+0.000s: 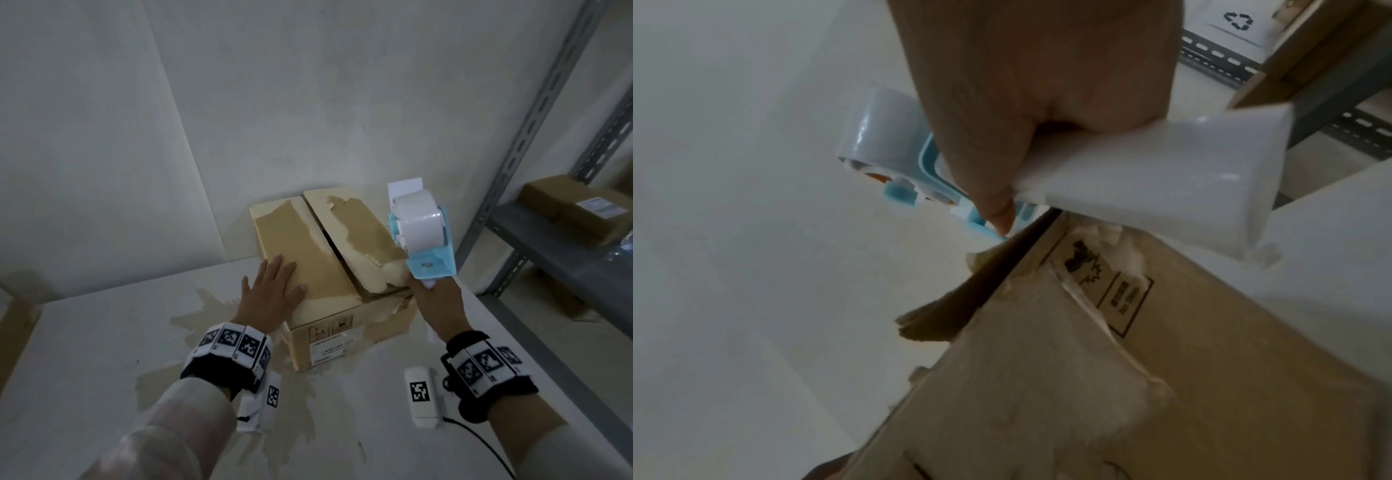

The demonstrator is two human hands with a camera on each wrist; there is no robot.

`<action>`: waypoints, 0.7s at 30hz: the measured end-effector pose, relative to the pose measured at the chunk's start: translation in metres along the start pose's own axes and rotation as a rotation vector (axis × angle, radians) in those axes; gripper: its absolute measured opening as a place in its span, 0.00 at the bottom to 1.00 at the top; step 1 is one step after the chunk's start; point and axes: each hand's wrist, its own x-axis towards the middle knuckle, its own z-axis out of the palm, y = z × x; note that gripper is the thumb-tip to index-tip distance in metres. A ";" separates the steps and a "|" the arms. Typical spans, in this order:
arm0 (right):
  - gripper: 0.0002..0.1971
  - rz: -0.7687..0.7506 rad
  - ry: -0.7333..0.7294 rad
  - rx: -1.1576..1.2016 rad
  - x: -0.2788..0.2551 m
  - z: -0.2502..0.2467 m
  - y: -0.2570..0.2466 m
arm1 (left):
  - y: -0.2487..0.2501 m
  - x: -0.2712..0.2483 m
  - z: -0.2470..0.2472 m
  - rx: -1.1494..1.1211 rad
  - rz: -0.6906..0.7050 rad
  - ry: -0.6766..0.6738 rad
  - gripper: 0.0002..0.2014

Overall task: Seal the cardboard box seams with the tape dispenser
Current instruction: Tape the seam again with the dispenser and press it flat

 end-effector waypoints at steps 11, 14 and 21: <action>0.04 -0.009 -0.185 -0.045 -0.005 0.004 0.002 | -0.032 -0.076 0.022 0.103 0.234 0.442 0.32; 0.12 -0.025 -0.257 0.040 -0.009 0.004 0.003 | -0.035 -0.093 0.016 0.158 0.293 0.629 0.24; 0.34 -0.066 -0.367 0.418 -0.004 0.014 0.017 | -0.079 -0.052 -0.043 0.058 -0.189 0.361 0.39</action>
